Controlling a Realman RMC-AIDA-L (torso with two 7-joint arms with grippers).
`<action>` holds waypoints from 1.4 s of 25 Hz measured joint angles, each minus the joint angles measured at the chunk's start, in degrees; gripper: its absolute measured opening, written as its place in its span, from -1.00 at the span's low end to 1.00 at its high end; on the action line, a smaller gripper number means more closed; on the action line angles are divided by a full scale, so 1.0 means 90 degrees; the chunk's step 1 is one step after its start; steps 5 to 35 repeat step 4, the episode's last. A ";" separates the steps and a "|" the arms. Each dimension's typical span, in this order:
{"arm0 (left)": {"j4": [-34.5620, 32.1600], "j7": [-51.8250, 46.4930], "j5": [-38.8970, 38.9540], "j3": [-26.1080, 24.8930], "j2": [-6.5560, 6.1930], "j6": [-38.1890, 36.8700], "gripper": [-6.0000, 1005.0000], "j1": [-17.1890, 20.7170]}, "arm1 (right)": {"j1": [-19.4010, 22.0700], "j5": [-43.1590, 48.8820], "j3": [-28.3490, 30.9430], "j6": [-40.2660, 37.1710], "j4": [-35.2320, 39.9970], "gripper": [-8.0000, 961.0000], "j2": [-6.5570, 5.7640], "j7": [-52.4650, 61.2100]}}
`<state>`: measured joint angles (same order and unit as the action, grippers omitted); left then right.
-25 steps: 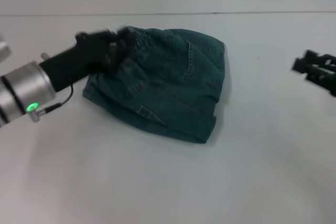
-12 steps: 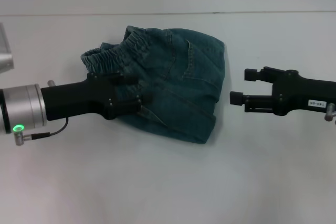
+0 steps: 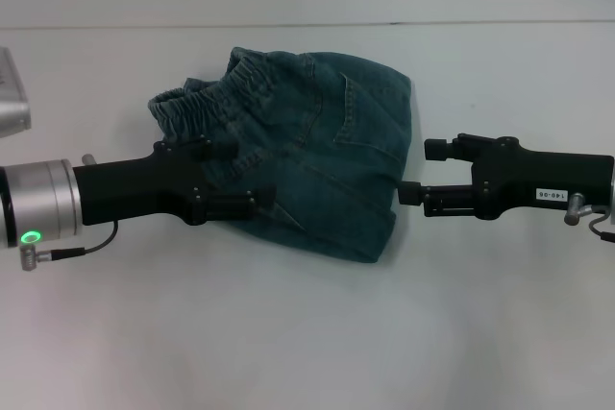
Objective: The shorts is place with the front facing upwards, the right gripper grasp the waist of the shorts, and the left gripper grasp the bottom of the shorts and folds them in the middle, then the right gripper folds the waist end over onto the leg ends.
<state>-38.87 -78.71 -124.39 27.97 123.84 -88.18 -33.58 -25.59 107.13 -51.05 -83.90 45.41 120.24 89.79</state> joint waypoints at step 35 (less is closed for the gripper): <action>-0.0012 -0.0032 -0.0009 0.0004 0.0000 0.0019 0.89 0.0001 | -0.0013 -0.0002 -0.0031 0.0032 -0.0003 0.98 0.0000 0.0018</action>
